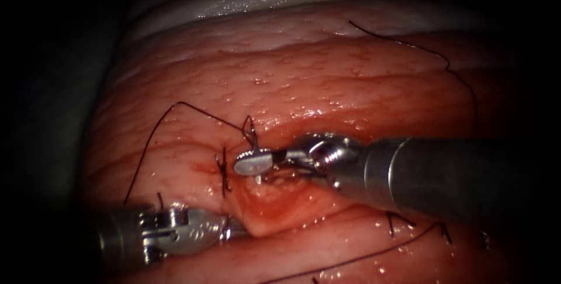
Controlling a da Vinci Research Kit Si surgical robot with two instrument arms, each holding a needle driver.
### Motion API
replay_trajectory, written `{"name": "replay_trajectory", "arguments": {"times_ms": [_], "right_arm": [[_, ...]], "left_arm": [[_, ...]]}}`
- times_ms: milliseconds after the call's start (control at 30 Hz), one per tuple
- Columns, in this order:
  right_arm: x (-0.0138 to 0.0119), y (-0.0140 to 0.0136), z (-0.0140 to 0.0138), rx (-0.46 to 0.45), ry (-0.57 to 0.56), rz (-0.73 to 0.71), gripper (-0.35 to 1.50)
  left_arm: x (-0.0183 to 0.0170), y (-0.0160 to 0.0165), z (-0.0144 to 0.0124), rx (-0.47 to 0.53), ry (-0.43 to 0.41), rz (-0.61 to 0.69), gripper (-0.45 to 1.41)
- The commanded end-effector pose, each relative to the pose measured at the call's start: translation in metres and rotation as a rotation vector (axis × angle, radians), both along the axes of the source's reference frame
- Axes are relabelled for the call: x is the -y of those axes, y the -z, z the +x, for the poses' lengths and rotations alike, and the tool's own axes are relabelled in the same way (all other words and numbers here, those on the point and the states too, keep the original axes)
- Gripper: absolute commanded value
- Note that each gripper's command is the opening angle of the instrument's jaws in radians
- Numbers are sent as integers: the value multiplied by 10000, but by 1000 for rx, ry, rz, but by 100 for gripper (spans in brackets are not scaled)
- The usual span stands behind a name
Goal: Wound Closure
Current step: Throw the needle through the bottom portion of the incision.
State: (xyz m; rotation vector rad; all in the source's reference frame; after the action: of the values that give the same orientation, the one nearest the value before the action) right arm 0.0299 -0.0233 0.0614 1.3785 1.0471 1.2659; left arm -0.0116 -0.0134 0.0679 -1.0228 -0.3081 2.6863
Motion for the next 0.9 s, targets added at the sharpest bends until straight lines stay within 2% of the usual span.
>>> {"name": "replay_trajectory", "arguments": {"times_ms": [33, 400, 867, 900], "right_arm": [[3, -1, 8, -4, 5, 11, -35], [22, 9, 11, -20, 28, 134, -35], [24, 16, 13, -60, 40, 211, -35], [21, 17, 12, -70, 13, 215, -35]], "left_arm": [[1, -5, -5, 0, 3, 4, -20], [0, -6, -4, 1, 7, 9, -21], [-4, -7, -4, 1, 8, 11, -23], [-4, -6, -5, 0, 9, 11, -23]]}}
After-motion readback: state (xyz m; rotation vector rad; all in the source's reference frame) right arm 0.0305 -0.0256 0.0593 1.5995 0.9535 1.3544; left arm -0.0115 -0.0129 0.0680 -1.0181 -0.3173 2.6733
